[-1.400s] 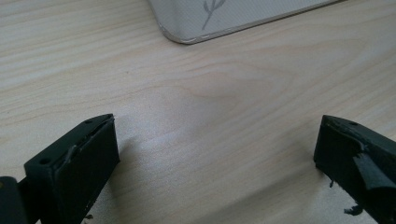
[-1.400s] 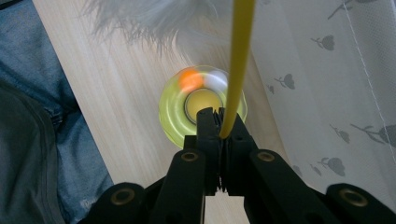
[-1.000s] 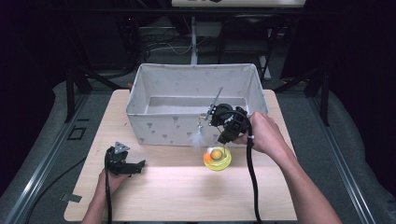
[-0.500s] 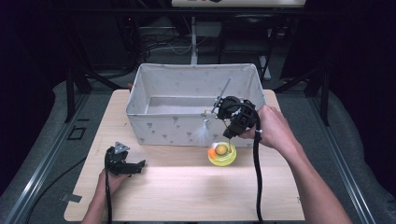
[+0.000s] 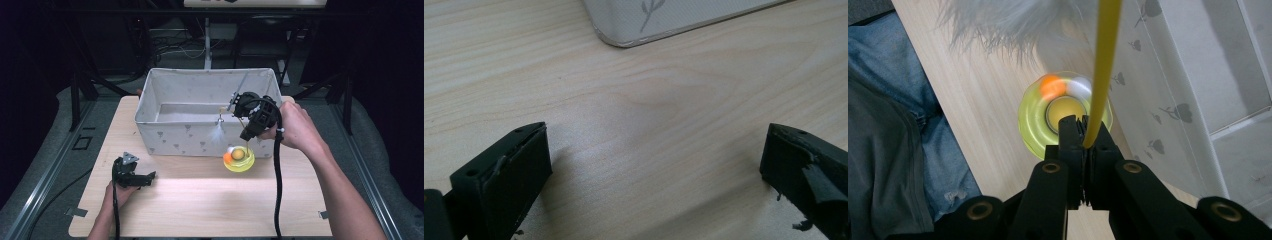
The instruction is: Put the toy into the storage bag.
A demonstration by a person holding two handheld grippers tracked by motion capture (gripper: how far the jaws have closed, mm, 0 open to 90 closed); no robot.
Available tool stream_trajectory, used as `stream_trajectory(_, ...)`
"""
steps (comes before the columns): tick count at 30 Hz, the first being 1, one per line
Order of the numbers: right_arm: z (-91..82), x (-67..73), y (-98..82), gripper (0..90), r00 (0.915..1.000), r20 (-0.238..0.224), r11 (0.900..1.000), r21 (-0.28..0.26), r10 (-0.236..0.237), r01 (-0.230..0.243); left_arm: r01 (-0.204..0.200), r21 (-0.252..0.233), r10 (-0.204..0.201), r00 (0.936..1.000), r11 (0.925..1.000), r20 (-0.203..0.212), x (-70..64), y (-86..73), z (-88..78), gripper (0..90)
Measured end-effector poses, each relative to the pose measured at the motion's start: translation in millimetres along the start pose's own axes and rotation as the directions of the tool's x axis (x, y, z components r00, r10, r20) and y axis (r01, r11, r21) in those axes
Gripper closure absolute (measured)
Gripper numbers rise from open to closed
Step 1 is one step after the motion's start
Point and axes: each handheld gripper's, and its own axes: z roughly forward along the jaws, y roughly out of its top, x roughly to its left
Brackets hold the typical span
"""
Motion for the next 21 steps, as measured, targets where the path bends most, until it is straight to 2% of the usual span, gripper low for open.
stream_trajectory(21, -38.6, -8.1, 13.4, 88.3, 0.9999, 0.015, 0.999, -0.045, 0.004, -0.003, -0.002, 0.007, 0.002, 1.0, 1.0, 0.004, 0.3, 0.4, -0.6, 0.0)
